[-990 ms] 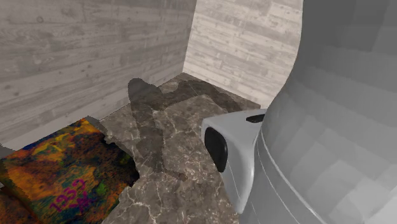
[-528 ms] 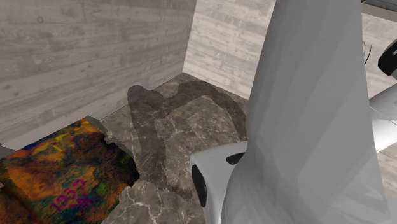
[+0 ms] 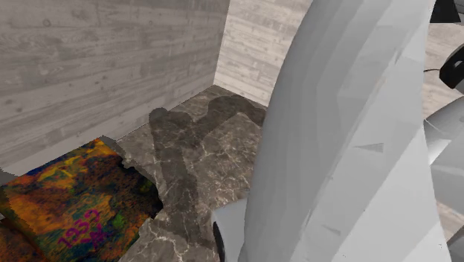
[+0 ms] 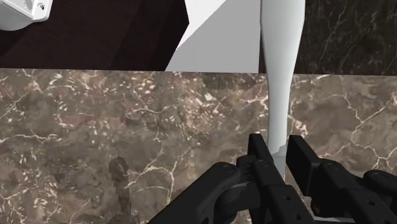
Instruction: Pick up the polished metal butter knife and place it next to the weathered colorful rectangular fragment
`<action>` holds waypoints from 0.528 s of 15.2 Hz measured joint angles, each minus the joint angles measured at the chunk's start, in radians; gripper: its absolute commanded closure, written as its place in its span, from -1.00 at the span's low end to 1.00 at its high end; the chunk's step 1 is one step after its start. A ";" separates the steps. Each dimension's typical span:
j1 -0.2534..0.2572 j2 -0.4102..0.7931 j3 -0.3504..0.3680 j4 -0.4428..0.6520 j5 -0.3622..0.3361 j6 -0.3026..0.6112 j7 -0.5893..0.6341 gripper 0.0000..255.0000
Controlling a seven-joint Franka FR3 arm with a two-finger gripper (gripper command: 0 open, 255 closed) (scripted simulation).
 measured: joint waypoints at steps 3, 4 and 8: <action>0.002 0.008 0.007 -0.038 0.000 0.044 -0.005 1.00; 0.001 0.016 0.011 -0.045 -0.004 0.057 -0.003 1.00; 0.001 0.039 0.021 -0.083 -0.014 0.114 -0.004 1.00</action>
